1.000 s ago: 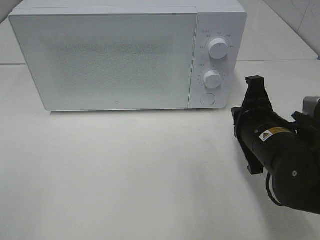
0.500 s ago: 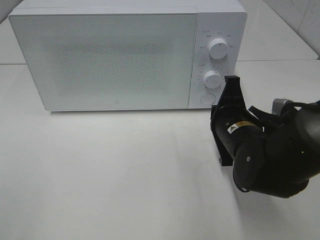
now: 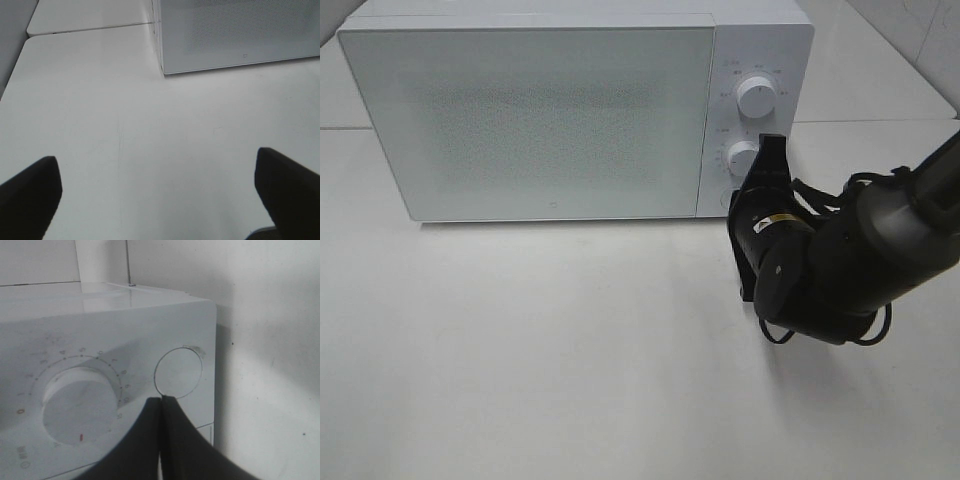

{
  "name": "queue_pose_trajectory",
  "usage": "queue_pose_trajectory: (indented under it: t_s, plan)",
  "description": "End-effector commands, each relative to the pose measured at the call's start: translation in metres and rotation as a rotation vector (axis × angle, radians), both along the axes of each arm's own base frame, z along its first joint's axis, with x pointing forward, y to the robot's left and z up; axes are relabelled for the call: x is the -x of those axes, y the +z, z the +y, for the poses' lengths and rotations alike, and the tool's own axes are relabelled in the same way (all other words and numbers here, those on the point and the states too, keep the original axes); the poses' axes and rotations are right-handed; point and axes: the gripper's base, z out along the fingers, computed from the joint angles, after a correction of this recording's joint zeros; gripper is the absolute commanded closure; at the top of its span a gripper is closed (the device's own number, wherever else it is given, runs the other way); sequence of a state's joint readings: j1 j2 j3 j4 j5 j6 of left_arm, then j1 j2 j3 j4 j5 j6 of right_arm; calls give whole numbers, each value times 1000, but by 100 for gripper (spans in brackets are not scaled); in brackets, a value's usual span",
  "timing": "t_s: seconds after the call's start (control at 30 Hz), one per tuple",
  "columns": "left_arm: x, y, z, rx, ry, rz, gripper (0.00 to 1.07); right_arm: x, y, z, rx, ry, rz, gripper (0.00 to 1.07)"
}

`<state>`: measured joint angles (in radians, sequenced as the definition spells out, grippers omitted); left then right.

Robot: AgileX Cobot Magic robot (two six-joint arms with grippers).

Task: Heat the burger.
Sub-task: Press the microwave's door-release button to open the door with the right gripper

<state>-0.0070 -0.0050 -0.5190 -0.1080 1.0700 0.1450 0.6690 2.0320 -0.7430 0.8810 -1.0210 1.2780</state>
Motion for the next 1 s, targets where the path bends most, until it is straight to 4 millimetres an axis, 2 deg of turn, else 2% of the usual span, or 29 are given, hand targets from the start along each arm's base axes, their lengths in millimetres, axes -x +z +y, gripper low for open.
queue_pose_trajectory:
  t_s: [0.03,0.43,0.67,0.77,1.0]
  plan:
    - [1,-1,0,6,2,-5,9,-7,-6,5,6,17,16,107]
    - [1,-1,0,6,2,-4,9,-28,-14,2,16,-6,17,107]
    - [0,-1,0,6,2,0,9,-36,-21,8,6,-10,23,107]
    - [0,-1,0,6,2,0,9,-37,-21,8,6,-11,17,107]
    - [0,-1,0,6,2,0,9,-54,-14,3,30,-31,-28,107]
